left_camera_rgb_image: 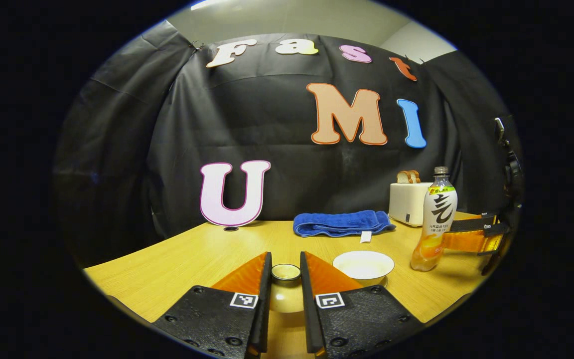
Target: Open the teacup lid with one hand, grasp the water bottle and pour water into the teacup with the other hand; after pouring, place the water bottle on the coaster and then close the teacup lid.
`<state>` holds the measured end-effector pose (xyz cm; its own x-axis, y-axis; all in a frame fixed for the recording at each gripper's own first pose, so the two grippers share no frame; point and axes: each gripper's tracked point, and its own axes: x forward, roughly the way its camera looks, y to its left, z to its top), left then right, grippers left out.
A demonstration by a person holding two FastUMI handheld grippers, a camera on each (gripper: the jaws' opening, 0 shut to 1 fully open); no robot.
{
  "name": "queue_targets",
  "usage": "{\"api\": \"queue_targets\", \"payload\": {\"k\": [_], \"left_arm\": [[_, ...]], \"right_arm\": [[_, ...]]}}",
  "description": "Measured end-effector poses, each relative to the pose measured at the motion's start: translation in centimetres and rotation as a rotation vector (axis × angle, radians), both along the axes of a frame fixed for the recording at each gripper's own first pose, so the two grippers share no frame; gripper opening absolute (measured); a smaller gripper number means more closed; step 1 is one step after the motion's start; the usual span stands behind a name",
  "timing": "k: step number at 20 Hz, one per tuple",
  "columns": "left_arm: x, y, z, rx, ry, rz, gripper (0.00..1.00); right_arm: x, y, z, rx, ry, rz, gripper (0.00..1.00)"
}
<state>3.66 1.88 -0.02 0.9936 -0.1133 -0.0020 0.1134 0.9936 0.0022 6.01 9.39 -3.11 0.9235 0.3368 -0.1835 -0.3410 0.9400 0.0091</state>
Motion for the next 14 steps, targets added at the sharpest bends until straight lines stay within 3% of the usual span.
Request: {"api": "queue_targets", "payload": {"k": [11, 13, 14], "left_arm": [[0.3, 2.6, 0.0, 0.002, 0.000, 0.048, 0.27], [0.4, 3.1, -0.1, 0.002, 0.001, 0.052, 0.27], [0.5, 3.2, 0.0, -0.001, -0.001, 0.053, 0.27]], "right_arm": [[3.4, 1.5, -1.4, -0.050, 0.059, -0.043, 0.94], [3.4, 1.6, -1.4, -0.071, 0.051, -0.051, 0.73], [3.4, 1.5, -1.3, -0.086, 0.042, -0.055, 0.72]]}}
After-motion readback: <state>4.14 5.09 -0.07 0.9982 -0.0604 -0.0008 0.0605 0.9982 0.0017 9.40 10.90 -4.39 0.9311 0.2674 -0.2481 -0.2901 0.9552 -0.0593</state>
